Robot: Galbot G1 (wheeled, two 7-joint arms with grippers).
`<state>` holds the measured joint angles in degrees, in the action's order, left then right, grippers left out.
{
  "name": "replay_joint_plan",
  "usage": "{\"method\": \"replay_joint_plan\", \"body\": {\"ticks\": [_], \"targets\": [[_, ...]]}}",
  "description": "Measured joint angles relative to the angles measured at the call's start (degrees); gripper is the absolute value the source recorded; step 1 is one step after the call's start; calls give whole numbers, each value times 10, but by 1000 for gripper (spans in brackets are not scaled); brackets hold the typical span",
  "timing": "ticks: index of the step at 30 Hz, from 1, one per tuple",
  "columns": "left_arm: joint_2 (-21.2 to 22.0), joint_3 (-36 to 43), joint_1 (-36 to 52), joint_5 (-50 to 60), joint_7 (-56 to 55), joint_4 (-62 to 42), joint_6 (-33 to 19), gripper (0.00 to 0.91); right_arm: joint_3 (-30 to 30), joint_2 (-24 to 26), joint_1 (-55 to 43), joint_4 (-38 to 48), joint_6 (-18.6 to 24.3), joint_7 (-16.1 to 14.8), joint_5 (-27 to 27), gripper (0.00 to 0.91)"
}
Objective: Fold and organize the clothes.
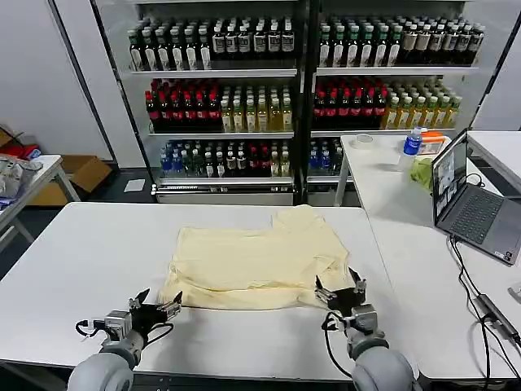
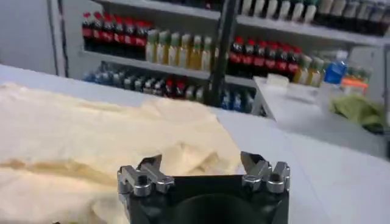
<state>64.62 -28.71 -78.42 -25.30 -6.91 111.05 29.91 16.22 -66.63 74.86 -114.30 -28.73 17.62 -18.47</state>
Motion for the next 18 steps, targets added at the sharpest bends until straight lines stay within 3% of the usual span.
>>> {"method": "replay_joint_plan", "body": {"ticks": [4, 5, 6, 8, 9, 12, 15, 18], "targets": [[3, 0, 1, 0, 0, -5, 1, 907, 3, -1, 4, 5, -13, 4, -22, 907], [3, 0, 1, 0, 0, -6, 1, 836, 4, 0, 6, 5, -16, 6, -27, 907], [4, 0, 1, 0, 0, -7, 1, 615, 4, 0, 7, 5, -18, 7, -31, 907], [4, -1, 0, -1, 0, -8, 1, 393, 4, 1, 10, 5, -23, 10, -39, 907], [5, -2, -1, -1, 0, -9, 1, 242, 5, 1, 12, 5, -24, 11, -43, 786], [7, -2, -3, -1, 0, -10, -1, 50, 6, 3, 18, 3, -25, 12, -51, 272], [10, -1, -4, -1, -1, -12, -2, 30, 8, 4, 22, 0, -25, 12, -56, 91], [12, 0, -3, -1, 0, -15, -2, 20, 9, 5, 27, -3, -25, 13, -59, 10]]}}
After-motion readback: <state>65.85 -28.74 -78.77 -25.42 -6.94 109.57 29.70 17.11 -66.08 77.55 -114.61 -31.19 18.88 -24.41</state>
